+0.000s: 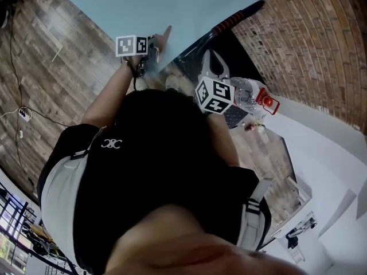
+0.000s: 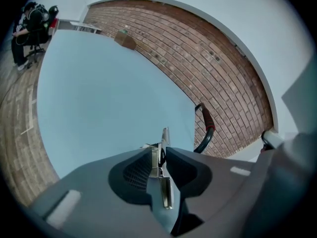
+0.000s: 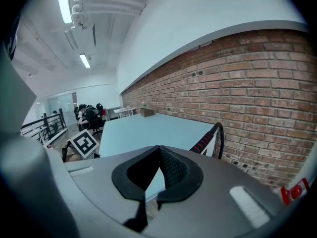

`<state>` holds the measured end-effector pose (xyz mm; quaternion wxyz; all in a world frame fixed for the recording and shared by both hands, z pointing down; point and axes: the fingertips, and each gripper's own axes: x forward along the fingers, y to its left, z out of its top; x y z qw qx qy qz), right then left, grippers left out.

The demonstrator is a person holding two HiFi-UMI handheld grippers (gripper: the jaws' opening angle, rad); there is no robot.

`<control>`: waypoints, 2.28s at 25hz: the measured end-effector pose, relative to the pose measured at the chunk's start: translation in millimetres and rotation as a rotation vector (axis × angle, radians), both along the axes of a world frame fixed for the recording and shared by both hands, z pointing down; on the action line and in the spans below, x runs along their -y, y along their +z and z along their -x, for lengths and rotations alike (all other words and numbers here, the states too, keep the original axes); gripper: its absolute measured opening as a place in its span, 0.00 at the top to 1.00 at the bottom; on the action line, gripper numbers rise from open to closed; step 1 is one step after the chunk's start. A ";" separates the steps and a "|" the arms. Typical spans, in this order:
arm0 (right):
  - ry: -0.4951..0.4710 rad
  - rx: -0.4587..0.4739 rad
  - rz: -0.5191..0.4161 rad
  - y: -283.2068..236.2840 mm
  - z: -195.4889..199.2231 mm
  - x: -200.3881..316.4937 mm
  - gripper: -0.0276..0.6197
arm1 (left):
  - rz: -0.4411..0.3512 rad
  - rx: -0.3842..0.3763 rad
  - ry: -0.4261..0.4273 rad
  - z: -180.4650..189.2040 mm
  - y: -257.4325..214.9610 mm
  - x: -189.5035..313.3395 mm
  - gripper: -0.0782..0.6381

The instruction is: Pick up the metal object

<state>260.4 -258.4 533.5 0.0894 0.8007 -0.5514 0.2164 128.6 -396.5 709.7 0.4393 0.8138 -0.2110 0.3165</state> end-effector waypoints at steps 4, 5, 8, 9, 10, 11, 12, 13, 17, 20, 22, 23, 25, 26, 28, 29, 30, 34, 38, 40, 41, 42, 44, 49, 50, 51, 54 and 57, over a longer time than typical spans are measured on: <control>0.010 0.009 0.016 6.5 -5.2 -3.7 0.94 | 0.041 -0.027 0.000 -3.8 0.9 -1.3 0.79; 0.010 0.011 0.020 8.5 -6.3 -4.6 0.94 | 0.048 -0.029 0.009 -5.3 2.1 -3.0 0.79; 0.015 0.016 0.034 14.5 -10.6 -6.6 0.94 | 0.084 -0.044 0.023 -10.7 5.9 -8.4 0.80; 0.017 0.018 0.037 15.9 -12.1 -6.8 0.94 | 0.103 -0.055 0.016 -11.9 6.7 -9.6 0.81; 0.017 0.020 0.039 16.9 -13.2 -6.5 0.94 | 0.124 -0.067 0.004 -12.7 7.1 -10.4 0.81; 0.014 0.022 0.040 17.6 -14.0 -5.7 0.94 | 0.143 -0.080 -0.010 -13.3 6.8 -11.0 0.82; 0.011 0.024 0.041 18.3 -14.5 -4.7 0.94 | 0.158 -0.094 -0.021 -13.8 6.0 -11.8 0.83; 0.007 0.025 0.042 19.0 -14.9 -3.4 0.94 | 0.167 -0.108 -0.028 -14.7 4.7 -13.1 0.85; -0.016 0.032 0.040 20.8 -15.1 4.2 0.94 | 0.138 -0.126 -0.014 -17.7 -1.9 -20.3 0.89; -0.052 0.039 0.028 20.5 -12.8 15.8 0.94 | 0.099 -0.100 0.011 -15.3 -4.2 -25.8 0.89; -0.083 0.044 0.019 19.6 -8.4 25.7 0.94 | 0.075 -0.096 0.000 -9.8 -8.7 -24.4 0.89; -0.098 0.047 0.014 19.0 -5.4 31.0 0.94 | 0.058 -0.095 -0.010 -6.2 -12.3 -21.5 0.89; -0.130 0.054 -0.002 17.4 0.4 42.8 0.94 | 0.002 -0.086 -0.032 1.5 -22.4 -10.7 0.89; -0.148 0.058 -0.012 16.4 2.9 49.6 0.94 | -0.038 -0.077 -0.045 5.3 -29.1 -3.0 0.89; -0.185 0.066 -0.038 13.5 7.3 63.7 0.94 | -0.128 -0.062 -0.074 12.0 -46.3 13.6 0.89; -0.202 0.070 -0.050 11.5 9.2 69.8 0.94 | -0.173 -0.059 -0.089 14.4 -56.4 20.8 0.89; -0.216 0.073 -0.061 9.4 11.5 74.3 0.94 | -0.216 -0.059 -0.101 16.7 -66.9 26.0 0.89; -0.261 0.087 -0.103 0.5 21.4 94.0 0.94 | -0.392 -0.041 -0.135 29.4 -113.3 43.6 0.89; -0.266 0.118 -0.177 -14.6 20.3 112.0 0.94 | -0.518 -0.031 -0.174 35.5 -150.6 58.4 0.89; -0.247 0.116 -0.193 -20.1 14.6 114.7 0.94 | -0.569 -0.015 -0.191 36.9 -162.9 62.2 0.89; -0.241 0.112 -0.192 -21.4 12.3 115.3 0.94 | -0.592 -0.005 -0.197 37.7 -167.3 63.3 0.89; -0.239 0.110 -0.189 -22.1 11.2 115.7 0.94 | -0.611 0.005 -0.201 38.6 -170.8 63.8 0.89; -0.245 0.110 -0.182 -22.4 13.1 117.2 0.94 | -0.637 0.017 -0.205 41.4 -174.8 64.3 0.89; -0.282 0.121 -0.191 -24.9 27.9 122.4 0.94 | -0.649 0.007 -0.209 47.5 -183.7 64.7 0.89; -0.288 0.121 -0.190 -25.2 28.8 123.0 0.94 | -0.645 0.002 -0.213 46.8 -184.5 64.7 0.89; -0.293 0.120 -0.189 -25.1 29.0 122.8 0.94 | -0.640 0.001 -0.217 45.7 -184.2 64.5 0.89; -0.304 0.114 -0.182 -24.5 30.0 120.0 0.94 | -0.634 0.008 -0.217 43.7 -181.7 62.9 0.89; -0.302 0.108 -0.183 -25.6 30.7 117.9 0.94 | -0.627 0.000 -0.218 43.2 -181.9 61.8 0.89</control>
